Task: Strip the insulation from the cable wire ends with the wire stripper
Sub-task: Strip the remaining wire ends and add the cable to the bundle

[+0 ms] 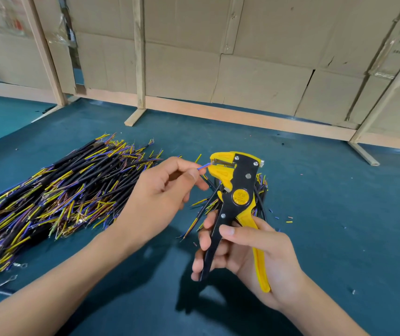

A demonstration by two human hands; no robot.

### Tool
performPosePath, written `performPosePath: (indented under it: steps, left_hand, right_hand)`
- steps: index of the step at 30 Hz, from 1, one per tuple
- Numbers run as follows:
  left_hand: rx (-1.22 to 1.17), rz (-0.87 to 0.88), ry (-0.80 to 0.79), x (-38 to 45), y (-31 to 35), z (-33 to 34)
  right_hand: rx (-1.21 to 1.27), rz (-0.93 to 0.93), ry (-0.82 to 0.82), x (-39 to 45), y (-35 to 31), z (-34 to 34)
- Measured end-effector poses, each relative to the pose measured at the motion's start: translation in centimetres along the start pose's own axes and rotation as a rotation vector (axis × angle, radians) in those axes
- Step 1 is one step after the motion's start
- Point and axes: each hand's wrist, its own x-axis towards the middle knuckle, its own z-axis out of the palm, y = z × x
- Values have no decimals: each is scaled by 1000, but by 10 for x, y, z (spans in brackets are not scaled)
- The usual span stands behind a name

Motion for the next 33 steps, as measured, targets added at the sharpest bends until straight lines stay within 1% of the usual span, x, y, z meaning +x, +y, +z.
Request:
performPosePath:
  steps: [4,11,17,25,31,33]
  left_hand:
    - [48,30,-13,0,3,-2]
    - [52,33,-40,-2,5,-1]
    - [135,51,20,-4,7,-3]
    - [184,16,84,-5,10,-2]
    - [213,80,50,-4,14,-8]
    - [271,113,17,-3,16,-13]
  right_hand:
    - [7,23,-33,-1,-1,0]
    - [13,40,-39,0,-1,-2]
    - [22,74,-59,0,0,-2]
    - [18,97,-87,0,0,-3]
    - [-39,109,-77,-1,-5,-6]
    - [-53,114,-77,-1,-6,-6]
